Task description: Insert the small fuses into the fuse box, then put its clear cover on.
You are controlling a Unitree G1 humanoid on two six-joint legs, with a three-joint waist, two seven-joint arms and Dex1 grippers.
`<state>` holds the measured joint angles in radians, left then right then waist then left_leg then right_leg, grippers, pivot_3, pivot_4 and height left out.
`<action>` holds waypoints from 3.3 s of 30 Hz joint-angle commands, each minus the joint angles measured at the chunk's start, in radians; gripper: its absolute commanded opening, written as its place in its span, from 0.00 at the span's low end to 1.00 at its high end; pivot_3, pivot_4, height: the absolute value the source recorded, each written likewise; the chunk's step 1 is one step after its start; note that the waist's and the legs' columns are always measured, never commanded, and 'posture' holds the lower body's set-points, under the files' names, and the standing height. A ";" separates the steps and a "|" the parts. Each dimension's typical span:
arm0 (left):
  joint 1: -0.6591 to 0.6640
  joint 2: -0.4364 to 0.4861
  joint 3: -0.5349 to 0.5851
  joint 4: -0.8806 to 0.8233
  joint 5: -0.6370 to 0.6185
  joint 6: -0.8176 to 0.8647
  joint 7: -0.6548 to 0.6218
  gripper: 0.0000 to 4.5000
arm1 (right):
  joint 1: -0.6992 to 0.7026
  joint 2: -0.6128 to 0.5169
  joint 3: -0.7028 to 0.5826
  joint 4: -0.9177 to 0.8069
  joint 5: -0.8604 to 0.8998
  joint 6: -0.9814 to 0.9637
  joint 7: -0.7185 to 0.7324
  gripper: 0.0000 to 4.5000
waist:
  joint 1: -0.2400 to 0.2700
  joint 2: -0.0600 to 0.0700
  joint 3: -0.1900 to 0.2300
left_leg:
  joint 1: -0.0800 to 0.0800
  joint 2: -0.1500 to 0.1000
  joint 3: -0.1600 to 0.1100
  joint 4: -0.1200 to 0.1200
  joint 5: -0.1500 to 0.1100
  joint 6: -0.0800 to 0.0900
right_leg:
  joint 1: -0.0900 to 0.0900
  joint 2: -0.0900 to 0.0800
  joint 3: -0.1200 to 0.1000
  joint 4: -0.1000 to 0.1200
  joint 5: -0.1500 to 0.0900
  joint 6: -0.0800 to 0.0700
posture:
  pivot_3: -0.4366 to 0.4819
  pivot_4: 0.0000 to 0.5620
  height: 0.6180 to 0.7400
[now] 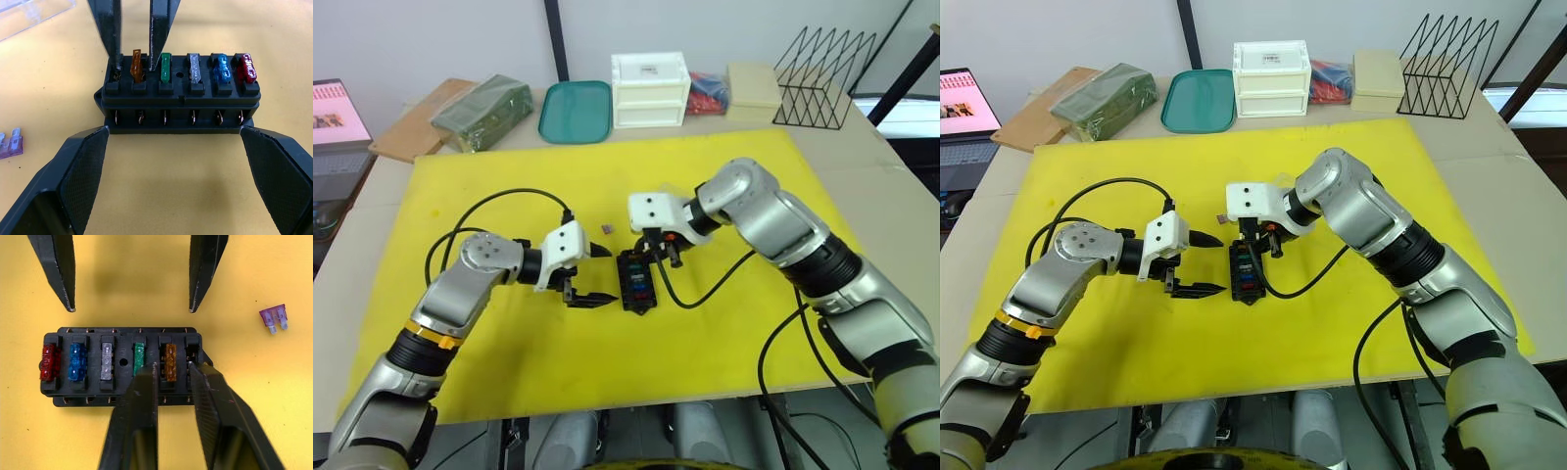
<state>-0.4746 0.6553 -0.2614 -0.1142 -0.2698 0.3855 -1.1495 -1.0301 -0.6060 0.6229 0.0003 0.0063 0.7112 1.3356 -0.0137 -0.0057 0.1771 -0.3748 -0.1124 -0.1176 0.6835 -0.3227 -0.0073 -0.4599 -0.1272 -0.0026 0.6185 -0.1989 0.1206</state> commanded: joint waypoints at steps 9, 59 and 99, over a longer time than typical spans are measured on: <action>0.003 0.002 0.018 -0.029 -0.004 0.001 0.004 1.00 | -0.050 0.012 -0.107 -0.069 0.092 0.081 0.031 0.22 | 0.000 0.000 0.000 | 0.000 0.000 0.000 0.000 0.000 0.000 | 0.000 0.000 0.000 0.000 0.000 0.000 | 0.48 0.27 1.00; 0.002 0.005 0.022 -0.042 -0.008 0.018 0.004 1.00 | 0.096 0.018 -0.040 0.043 0.049 -0.066 -0.005 0.01 | 0.000 0.000 0.000 | 0.000 0.000 0.000 0.000 0.000 0.000 | 0.000 0.000 0.000 0.000 0.000 0.000 | 0.48 0.27 1.00; 0.433 0.422 0.708 -0.124 -0.290 0.296 -0.078 1.00 | 0.558 -0.524 -0.689 -0.268 0.364 0.061 -0.017 0.99 | 0.003 0.001 0.000 | 0.001 0.002 0.001 -0.002 -0.001 0.001 | 0.001 0.001 0.000 -0.002 0.000 0.000 | 0.48 0.27 1.00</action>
<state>-0.0427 1.0760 0.4148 -0.2176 -0.5459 0.6889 -1.2349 -0.4678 -1.1098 -0.0209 -0.2337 0.3551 0.7866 1.3257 -0.0108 -0.0052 0.1776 -0.3742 -0.1102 -0.1161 0.6818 -0.3234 -0.0065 -0.4586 -0.1265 -0.0025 0.6161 -0.1988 0.1204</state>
